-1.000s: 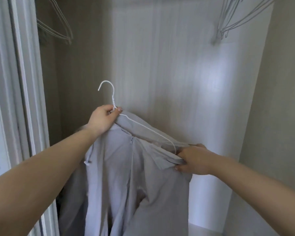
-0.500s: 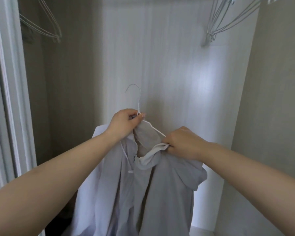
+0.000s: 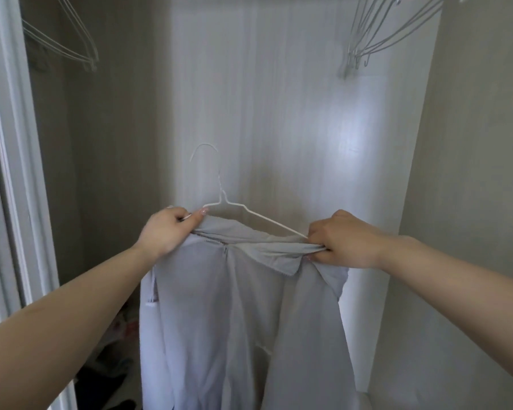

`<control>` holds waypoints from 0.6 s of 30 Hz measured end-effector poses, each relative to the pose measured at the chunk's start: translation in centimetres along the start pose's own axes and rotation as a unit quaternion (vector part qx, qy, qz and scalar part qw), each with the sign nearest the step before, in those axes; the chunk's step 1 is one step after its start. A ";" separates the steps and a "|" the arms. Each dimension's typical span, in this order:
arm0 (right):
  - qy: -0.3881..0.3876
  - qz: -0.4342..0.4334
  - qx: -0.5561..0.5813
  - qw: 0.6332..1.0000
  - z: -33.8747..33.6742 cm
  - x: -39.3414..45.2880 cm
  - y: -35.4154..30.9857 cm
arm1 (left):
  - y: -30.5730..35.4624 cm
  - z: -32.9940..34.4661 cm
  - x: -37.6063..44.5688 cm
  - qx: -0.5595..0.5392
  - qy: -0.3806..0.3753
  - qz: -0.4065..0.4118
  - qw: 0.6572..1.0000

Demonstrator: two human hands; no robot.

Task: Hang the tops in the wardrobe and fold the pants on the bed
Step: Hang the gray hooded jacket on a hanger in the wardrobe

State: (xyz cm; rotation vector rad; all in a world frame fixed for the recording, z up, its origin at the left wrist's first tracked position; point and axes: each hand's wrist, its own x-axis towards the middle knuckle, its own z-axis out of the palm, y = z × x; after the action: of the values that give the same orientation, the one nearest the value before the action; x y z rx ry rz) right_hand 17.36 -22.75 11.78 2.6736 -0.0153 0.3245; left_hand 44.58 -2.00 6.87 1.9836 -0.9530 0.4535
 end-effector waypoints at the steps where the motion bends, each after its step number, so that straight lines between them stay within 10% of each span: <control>1: -0.010 -0.001 -0.004 1.000 0.1 -0.1 0.1 | -0.2 0.0 -0.1 -0.005 0.007 -0.004 1.000; 9: 0.011 -0.035 -0.096 0.995 -1.3 1.3 0.3 | 2.1 0.2 -0.7 0.039 -0.022 0.040 0.998; 18: 0.024 0.051 0.146 0.988 0.3 1.0 -0.6 | 4.5 0.2 -0.5 -0.011 -0.011 0.057 0.998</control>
State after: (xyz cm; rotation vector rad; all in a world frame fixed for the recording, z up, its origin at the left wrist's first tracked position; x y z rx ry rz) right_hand 18.41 -22.30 11.47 2.9602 -0.0982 0.4551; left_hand 40.78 -3.44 8.87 1.9245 -1.0839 0.4824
